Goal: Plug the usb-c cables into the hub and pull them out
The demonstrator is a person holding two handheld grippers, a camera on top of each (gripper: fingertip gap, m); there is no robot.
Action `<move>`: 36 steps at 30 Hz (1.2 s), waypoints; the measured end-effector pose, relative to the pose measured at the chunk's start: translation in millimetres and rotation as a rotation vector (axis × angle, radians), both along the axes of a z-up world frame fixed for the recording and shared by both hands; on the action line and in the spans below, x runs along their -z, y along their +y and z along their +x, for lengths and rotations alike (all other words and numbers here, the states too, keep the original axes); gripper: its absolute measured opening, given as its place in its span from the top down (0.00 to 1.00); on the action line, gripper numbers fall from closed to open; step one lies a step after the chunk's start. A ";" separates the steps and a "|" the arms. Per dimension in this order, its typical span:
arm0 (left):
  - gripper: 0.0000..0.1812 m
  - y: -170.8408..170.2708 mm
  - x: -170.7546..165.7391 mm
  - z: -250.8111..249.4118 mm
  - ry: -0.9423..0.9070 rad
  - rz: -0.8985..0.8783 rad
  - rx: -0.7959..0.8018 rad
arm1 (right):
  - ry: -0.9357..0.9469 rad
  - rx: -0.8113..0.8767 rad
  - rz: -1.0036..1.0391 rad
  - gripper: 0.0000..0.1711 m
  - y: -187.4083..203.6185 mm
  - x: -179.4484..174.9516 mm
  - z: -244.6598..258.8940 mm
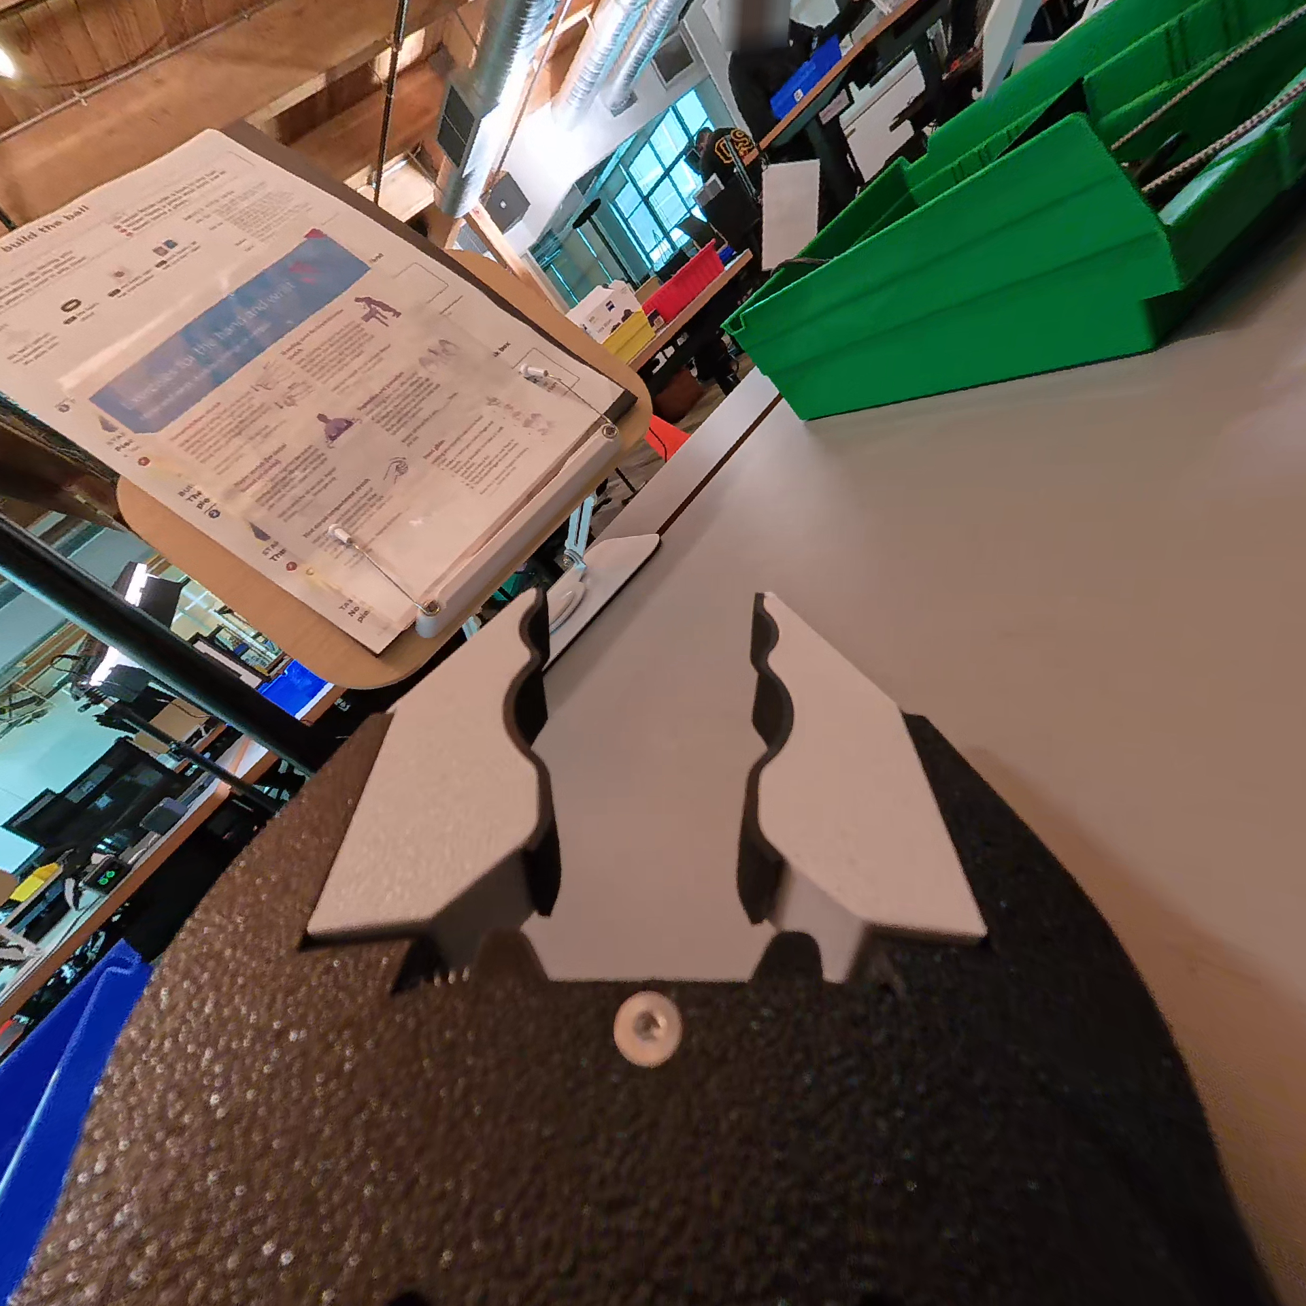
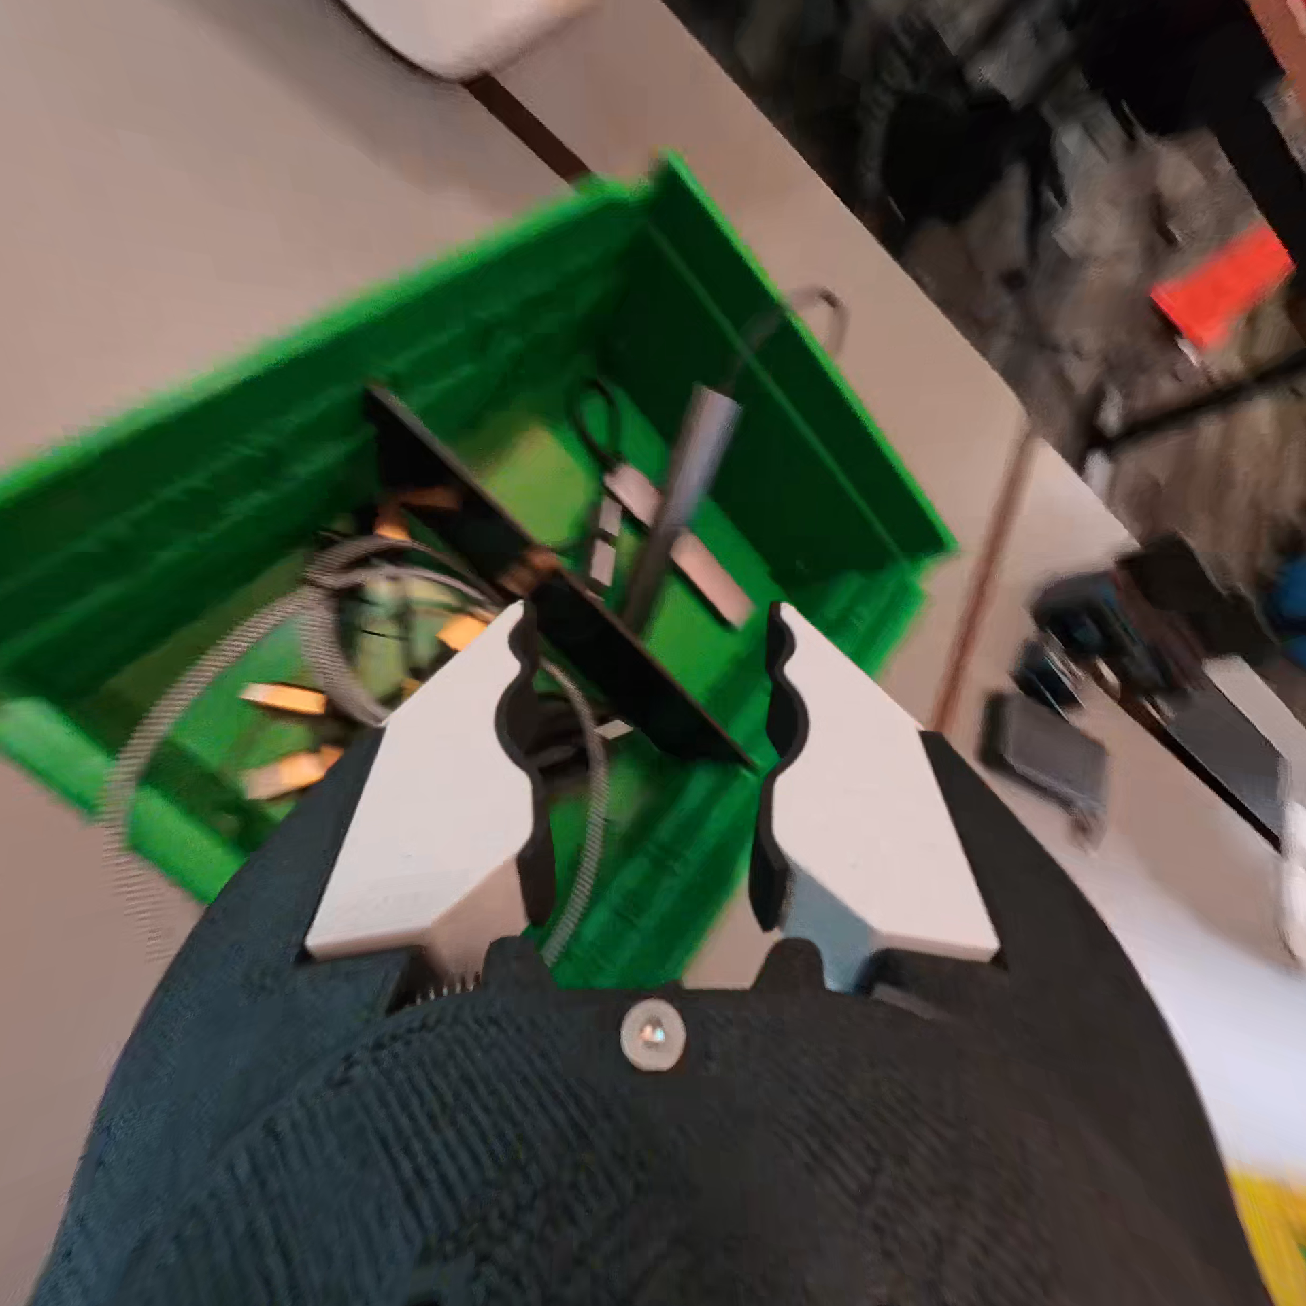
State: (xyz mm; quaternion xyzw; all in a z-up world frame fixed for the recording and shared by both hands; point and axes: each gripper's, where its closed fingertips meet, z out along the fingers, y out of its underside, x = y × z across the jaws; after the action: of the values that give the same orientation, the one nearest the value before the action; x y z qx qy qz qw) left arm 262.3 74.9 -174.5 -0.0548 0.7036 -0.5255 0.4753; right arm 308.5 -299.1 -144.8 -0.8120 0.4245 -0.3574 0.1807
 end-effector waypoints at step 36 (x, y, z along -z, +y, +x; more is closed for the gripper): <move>0.98 84.7 15.5 -37.9 0.394 -0.223 -0.416 | -0.097 -0.582 0.613 0.54 442.6 -91.5 -58.6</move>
State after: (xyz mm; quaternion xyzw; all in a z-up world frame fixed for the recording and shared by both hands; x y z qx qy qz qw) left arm 224.4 159.6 -189.9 -0.3503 0.6938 -0.4700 0.4184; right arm 249.9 143.5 -53.3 -0.7890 0.2553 -0.1863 0.5269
